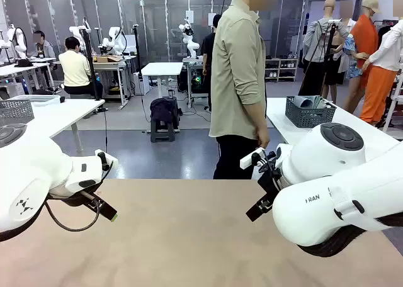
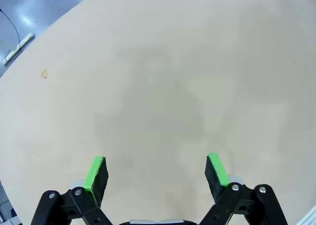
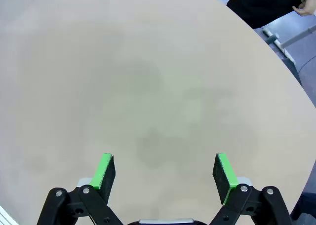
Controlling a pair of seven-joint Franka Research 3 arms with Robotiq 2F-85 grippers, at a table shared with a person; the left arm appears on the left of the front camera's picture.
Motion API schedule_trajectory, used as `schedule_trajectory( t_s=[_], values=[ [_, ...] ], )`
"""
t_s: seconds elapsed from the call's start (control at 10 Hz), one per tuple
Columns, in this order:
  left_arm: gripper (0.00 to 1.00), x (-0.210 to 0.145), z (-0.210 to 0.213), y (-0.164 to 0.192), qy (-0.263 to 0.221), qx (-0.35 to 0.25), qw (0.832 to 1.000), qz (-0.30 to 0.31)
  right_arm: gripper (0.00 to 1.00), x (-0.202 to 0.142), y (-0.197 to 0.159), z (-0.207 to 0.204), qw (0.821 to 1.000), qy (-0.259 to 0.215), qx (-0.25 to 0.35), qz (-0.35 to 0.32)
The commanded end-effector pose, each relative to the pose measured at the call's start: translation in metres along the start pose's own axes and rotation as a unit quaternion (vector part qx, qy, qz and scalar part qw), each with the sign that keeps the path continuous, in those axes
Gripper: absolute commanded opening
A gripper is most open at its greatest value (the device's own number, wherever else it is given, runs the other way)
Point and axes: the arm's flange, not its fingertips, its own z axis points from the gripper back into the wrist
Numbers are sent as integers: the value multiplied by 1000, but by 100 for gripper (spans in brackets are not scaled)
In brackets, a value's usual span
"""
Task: Fold the towels and place them in the basket.
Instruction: When a person lays out a Towel with hook on the table, fold it in half twice.
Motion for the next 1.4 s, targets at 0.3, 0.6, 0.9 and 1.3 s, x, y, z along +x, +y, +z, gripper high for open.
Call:
schedule_trajectory(
  t_s=[0.3, 0.6, 0.9, 1.3],
  values=[
    [100, 0, 0, 0, 0, 0, 1000, 0, 100, 0, 0, 0, 1000, 0, 0, 0],
    [100, 0, 0, 0, 0, 0, 1000, 0, 100, 0, 0, 0, 1000, 0, 0, 0],
    [100, 6, 14, -2, -4, -11, 1000, 2, 100, 3, 4, 11, 1000, -22, 16, -10],
    [100, 39, 134, -21, -99, -136, 985, 26, 100, 15, 15, 145, 988, -130, 74, -38]
  ],
)
